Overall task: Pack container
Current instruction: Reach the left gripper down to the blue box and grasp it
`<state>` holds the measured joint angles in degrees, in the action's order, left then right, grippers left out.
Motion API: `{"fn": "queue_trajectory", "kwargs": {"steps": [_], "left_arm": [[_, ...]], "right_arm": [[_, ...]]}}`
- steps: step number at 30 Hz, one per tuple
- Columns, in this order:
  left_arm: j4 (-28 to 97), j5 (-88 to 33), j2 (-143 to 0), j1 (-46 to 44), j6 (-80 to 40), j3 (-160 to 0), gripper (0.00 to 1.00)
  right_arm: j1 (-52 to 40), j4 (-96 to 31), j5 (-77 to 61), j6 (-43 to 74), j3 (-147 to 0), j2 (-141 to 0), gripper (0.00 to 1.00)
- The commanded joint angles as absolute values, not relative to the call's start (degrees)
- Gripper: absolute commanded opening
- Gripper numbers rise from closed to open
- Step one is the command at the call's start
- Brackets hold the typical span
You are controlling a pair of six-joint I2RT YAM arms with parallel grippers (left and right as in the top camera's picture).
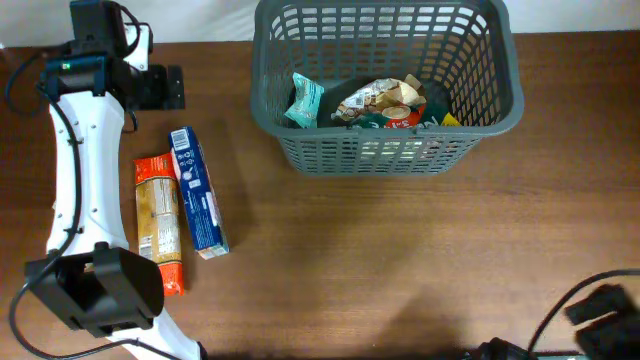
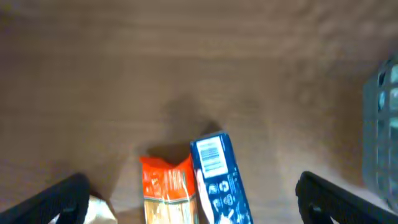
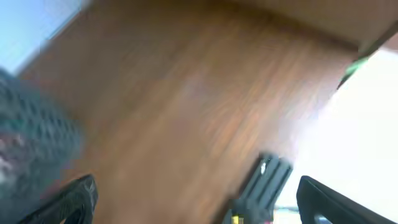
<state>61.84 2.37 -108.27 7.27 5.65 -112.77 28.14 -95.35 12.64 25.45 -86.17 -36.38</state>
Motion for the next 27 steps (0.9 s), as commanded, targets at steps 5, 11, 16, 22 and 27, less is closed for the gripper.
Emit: {"fn": "queue_trajectory", "kwargs": {"steps": [5, 11, 16, 22, 27], "left_arm": [[60.0, 0.2, -110.0, 7.7, 5.7, -113.3, 0.99], [67.1, -9.1, -115.3, 7.7, -2.0, -113.3, 0.99], [73.9, -14.4, -120.4, 7.5, -3.3, -113.3, 0.99], [78.1, -14.4, -125.3, 6.7, -3.5, -113.3, 0.97], [78.7, -14.4, -127.1, 6.7, -3.5, -113.2, 0.96]], "right_arm": [[28.6, -92.0, 7.7, 27.5, -69.0, -29.9, 0.99], [28.6, -87.3, 6.9, 27.3, -66.3, -30.2, 0.99], [28.4, -86.2, 6.9, 25.8, -66.3, -30.2, 0.99], [27.4, -85.8, 7.3, 25.8, -66.3, -30.2, 0.99], [25.4, -85.0, 9.4, 25.8, -66.3, -30.2, 0.99]]}}
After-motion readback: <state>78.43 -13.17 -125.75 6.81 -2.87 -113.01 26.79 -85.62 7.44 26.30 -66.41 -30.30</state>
